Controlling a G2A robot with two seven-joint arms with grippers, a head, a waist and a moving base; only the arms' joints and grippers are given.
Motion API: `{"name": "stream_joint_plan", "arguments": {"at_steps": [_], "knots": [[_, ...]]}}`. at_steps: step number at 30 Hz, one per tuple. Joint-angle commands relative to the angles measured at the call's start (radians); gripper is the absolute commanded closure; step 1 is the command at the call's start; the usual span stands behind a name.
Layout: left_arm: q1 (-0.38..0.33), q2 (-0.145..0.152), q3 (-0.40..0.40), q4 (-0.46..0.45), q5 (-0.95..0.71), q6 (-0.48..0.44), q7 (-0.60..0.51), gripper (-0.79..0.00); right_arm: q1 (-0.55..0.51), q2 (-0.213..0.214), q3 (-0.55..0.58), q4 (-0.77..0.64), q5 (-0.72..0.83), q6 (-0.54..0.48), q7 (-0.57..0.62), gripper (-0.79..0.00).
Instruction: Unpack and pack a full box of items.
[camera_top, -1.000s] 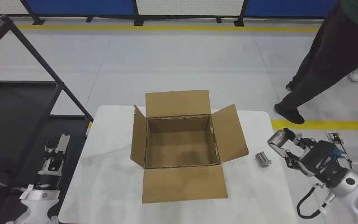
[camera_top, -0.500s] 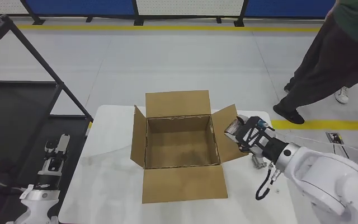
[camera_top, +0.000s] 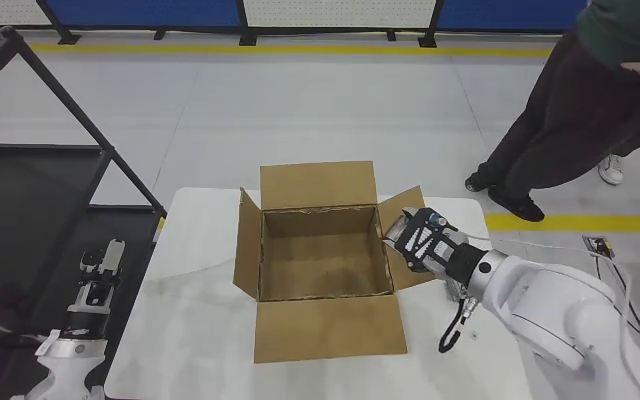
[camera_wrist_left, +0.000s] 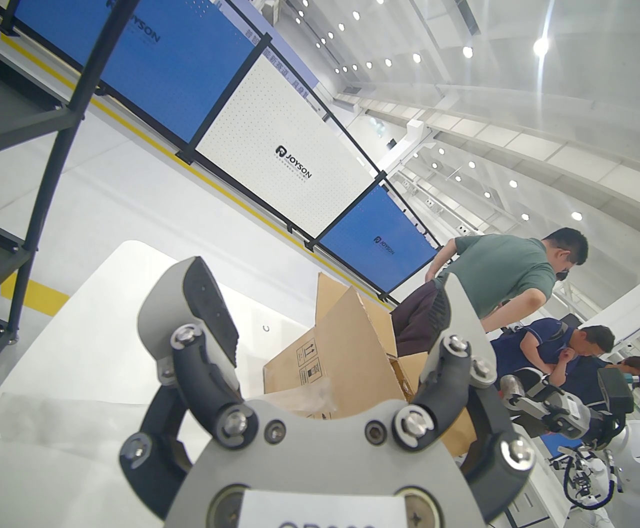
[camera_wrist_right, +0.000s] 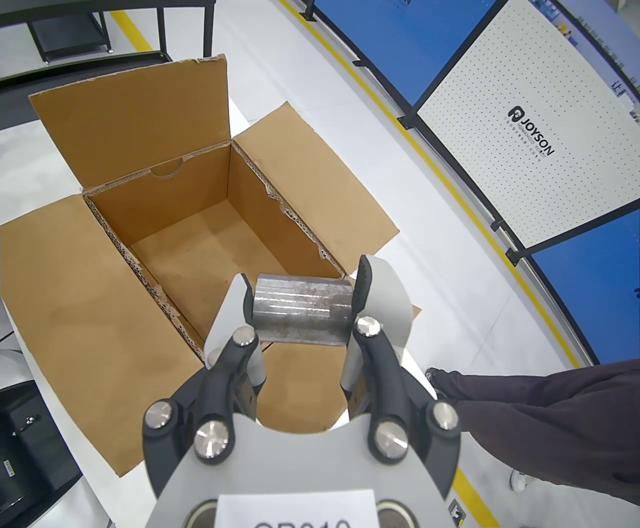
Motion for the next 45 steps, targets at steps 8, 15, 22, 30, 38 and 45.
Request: {"name": "stream_joint_plan", "arguments": {"at_steps": [8,15,22,30,38,45], "knots": [[0.0,0.0,0.0,0.0,0.0,0.0,0.0,-0.785,-0.002,-0.002,-0.01,0.017,0.005,-0.004,-0.032,0.0],[0.0,0.0,0.0,0.0,0.0,0.0,0.0,-0.785,0.257,-0.058,-0.256,0.254,0.061,-0.089,0.001,0.0],[0.0,0.0,0.0,0.0,0.0,0.0,0.0,-0.785,0.542,-0.183,-0.578,0.569,0.119,-0.097,0.051,0.0],[0.0,0.0,0.0,0.0,0.0,0.0,0.0,-0.785,0.703,-0.371,-0.834,0.941,0.205,-0.068,0.022,0.0],[0.0,0.0,0.0,0.0,0.0,0.0,0.0,-0.785,0.735,-0.534,-0.933,1.291,0.267,-0.042,-0.053,0.0],[0.0,0.0,0.0,0.0,0.0,0.0,0.0,-0.785,0.744,-0.619,-0.959,1.505,0.233,0.005,-0.098,0.0]]}}
